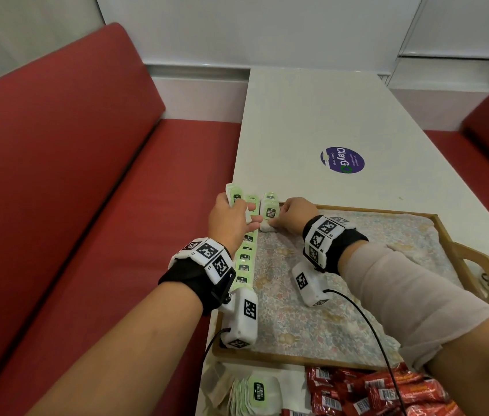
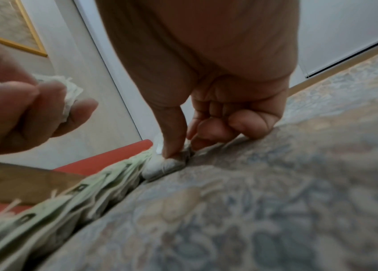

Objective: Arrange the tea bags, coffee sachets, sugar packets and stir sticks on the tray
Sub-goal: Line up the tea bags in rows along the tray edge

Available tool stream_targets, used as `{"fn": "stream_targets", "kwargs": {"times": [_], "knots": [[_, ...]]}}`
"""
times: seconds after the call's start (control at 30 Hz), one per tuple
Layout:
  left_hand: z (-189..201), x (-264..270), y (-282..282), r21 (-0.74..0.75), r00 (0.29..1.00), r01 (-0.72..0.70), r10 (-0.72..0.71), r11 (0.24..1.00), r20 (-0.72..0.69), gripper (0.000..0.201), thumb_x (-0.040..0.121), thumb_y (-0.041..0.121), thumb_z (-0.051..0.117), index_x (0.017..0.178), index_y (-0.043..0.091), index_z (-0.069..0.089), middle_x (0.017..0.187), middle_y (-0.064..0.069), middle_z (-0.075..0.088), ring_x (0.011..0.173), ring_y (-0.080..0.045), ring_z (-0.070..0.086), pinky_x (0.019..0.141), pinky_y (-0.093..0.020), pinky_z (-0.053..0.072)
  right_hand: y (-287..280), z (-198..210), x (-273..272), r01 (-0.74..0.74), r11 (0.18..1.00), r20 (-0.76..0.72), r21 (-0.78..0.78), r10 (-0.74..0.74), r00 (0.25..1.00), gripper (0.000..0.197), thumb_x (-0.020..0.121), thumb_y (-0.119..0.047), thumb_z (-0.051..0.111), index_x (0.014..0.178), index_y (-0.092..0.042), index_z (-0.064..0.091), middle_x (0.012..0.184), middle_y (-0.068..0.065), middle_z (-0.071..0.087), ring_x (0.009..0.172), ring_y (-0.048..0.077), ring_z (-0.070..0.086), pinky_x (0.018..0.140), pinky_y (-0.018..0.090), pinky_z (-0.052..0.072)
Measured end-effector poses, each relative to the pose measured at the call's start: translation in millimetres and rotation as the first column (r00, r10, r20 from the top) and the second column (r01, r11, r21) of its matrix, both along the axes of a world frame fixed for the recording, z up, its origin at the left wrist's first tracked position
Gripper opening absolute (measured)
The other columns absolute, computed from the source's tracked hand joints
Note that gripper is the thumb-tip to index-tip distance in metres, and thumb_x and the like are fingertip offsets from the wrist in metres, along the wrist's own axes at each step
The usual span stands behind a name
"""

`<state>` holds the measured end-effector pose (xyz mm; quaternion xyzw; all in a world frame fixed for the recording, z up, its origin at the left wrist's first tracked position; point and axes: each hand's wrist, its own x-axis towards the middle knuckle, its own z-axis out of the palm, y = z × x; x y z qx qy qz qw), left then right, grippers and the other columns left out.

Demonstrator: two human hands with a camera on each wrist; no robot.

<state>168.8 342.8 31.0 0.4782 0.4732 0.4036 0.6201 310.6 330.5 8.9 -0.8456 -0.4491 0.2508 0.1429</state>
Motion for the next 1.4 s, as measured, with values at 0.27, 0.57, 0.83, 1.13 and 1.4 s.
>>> {"fn": "stream_targets", "kwargs": {"times": [0.27, 0.57, 0.83, 1.13, 1.4], "knots": [[-6.8, 1.9, 2.5, 0.067, 0.994, 0.064, -0.058, 0.996, -0.089, 0.011, 0.093, 0.007, 0.054, 0.101, 0.014, 0.049, 0.107, -0.009, 0.065, 0.079, -0.018, 0.069, 0.064, -0.023, 0.058, -4.8, 11.4, -2.8, 0.089, 0.919, -0.406, 0.383, 0.081, 0.91, 0.019, 0.09, -0.031, 0.063, 0.087, -0.013, 0.059, 0.076, -0.001, 0.061, 0.055, 0.009, 0.049, 0.054, 0.021, 0.04], [-10.9, 0.7, 4.5, 0.155, 0.978, 0.122, -0.092, 0.98, -0.188, 0.015, 0.092, 0.018, 0.059, 0.107, 0.012, 0.06, 0.104, -0.011, 0.068, 0.087, -0.023, 0.069, 0.072, -0.037, 0.06, -11.5, 24.4, -12.0, 0.082, 0.872, -0.535, 0.482, 0.219, 0.816, 0.02, 0.092, -0.014, 0.061, 0.073, -0.015, 0.058, 0.063, -0.005, 0.054, 0.047, 0.004, 0.045, 0.042, 0.01, 0.036], [-8.0, 4.2, 2.9, 0.052, 0.998, 0.012, -0.009, 0.999, -0.06, 0.011, 0.101, 0.019, 0.041, 0.106, 0.013, 0.049, 0.101, -0.01, 0.064, 0.068, -0.014, 0.066, 0.061, -0.023, 0.055, -10.5, 9.5, 7.4, 0.249, 0.887, -0.557, 0.389, 0.011, 0.83, 0.022, 0.094, -0.016, 0.057, 0.073, -0.016, 0.05, 0.064, 0.001, 0.054, 0.04, 0.009, 0.05, 0.04, 0.019, 0.035], [-6.9, 3.7, 2.4, 0.033, 0.999, 0.004, -0.003, 0.999, -0.036, 0.013, 0.102, 0.018, 0.04, 0.109, 0.011, 0.048, 0.097, -0.008, 0.063, 0.067, -0.014, 0.066, 0.06, -0.022, 0.055, -12.7, -3.2, 2.9, 0.171, 0.974, -0.601, 0.15, -0.047, 0.798, 0.021, 0.093, -0.008, 0.058, 0.075, -0.015, 0.049, 0.059, 0.008, 0.055, 0.039, 0.014, 0.054, 0.041, 0.022, 0.041], [-5.4, 3.9, 1.0, 0.037, 0.999, 0.004, -0.002, 0.999, -0.052, 0.014, 0.101, 0.018, 0.04, 0.11, 0.01, 0.048, 0.099, -0.009, 0.063, 0.068, -0.015, 0.066, 0.067, -0.027, 0.056, -12.0, -3.6, -0.5, 0.194, 0.977, -0.602, 0.092, -0.101, 0.792, 0.02, 0.093, -0.005, 0.055, 0.077, -0.012, 0.047, 0.049, 0.009, 0.055, 0.036, 0.015, 0.052, 0.035, 0.02, 0.04]]}}
